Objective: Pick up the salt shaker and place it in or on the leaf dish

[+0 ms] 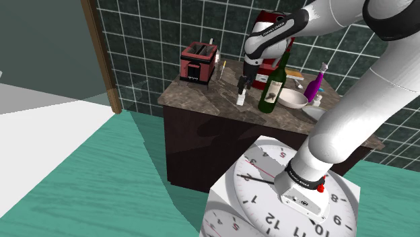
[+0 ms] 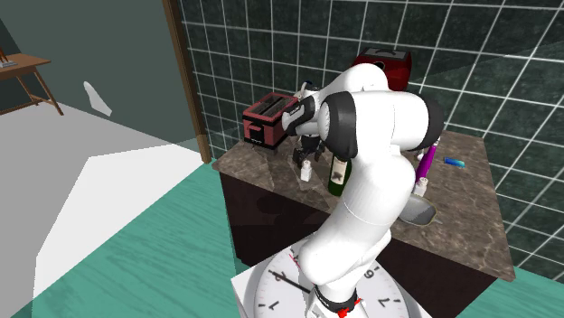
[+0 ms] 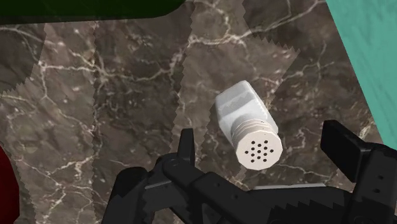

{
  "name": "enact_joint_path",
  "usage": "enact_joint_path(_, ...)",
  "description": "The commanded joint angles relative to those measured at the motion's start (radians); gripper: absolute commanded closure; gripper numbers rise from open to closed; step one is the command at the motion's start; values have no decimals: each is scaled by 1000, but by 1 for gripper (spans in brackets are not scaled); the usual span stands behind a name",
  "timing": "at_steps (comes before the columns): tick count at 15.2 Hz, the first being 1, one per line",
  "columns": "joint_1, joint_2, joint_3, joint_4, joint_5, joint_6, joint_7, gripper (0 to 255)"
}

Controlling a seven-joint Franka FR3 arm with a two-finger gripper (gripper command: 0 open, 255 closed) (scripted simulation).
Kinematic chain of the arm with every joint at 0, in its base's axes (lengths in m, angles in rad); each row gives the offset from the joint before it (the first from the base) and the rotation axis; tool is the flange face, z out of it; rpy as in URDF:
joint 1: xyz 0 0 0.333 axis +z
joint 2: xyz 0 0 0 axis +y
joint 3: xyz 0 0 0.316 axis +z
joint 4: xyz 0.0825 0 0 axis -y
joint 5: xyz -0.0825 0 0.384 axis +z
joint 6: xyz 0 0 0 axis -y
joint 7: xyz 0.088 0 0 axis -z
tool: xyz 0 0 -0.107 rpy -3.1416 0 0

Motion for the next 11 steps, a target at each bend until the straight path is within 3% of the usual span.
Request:
enact_joint_path(1,0,1,0,-2,0,3,0,0)
enact_joint_path(5,0,1,0,-2,0,3,0,0)
enact_joint_path(6,0,1,0,-2,0,3,0,255)
enact_joint_path(11,0,1,0,-2,0,3,0,255)
